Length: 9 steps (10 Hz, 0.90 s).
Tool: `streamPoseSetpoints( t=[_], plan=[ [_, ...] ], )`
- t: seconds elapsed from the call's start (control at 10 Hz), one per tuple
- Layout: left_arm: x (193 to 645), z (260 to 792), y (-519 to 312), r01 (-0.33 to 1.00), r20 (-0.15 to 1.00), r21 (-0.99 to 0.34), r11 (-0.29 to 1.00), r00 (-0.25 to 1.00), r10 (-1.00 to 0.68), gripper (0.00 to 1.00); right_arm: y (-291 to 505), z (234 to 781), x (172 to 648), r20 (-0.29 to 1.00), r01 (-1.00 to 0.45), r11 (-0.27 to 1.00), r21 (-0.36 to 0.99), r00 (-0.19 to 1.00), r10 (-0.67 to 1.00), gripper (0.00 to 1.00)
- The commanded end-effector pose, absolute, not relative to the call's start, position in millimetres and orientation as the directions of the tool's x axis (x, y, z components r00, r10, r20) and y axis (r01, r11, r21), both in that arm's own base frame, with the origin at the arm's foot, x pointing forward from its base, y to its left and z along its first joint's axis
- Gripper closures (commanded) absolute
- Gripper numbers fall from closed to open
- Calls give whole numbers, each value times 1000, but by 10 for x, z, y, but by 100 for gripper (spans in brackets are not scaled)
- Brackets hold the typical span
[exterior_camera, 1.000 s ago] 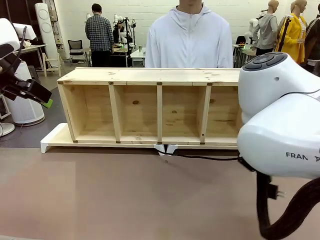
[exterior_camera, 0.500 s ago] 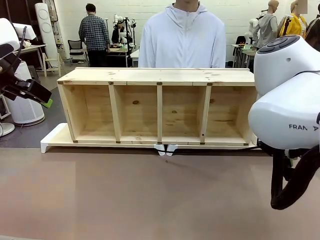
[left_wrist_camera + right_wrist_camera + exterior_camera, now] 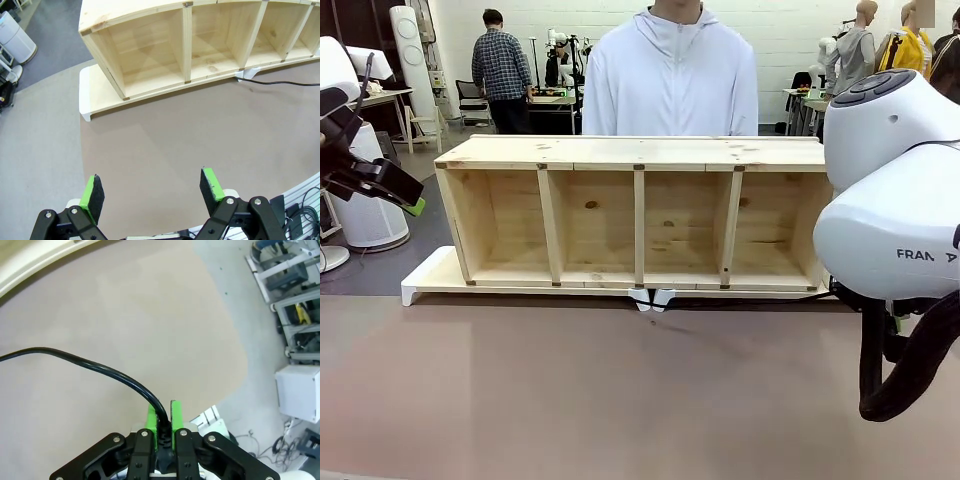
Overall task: Perform cable management.
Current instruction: Pull the grasped Power Cable to the location of the Power Strip.
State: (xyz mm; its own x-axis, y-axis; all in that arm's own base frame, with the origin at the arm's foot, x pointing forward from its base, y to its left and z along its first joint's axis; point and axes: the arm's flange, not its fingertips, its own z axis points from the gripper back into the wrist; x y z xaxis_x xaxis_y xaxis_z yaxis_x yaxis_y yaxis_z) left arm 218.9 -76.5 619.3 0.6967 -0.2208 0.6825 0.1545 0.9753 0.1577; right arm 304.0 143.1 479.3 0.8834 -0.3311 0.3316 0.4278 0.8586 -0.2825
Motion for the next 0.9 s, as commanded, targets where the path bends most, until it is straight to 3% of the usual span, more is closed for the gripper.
streamPoseSetpoints(
  t=[0.0, 0.5, 0.8],
  plan=[
    [2203, 6199, -771, 154, 690, 158, 975, 689, -221, 0, 1091, 4857, 3155, 330, 416, 871, -261, 886, -325, 86],
    [2203, 6199, -771, 154, 690, 158, 975, 689, -221, 0, -29, 5224, 3512, 328, 163, 972, -166, 939, -101, 86],
    [2203, 6199, -771, 154, 690, 158, 975, 689, -221, 0, -288, 5332, 3940, 360, 212, 973, -86, 918, -168, 86]
  ],
)
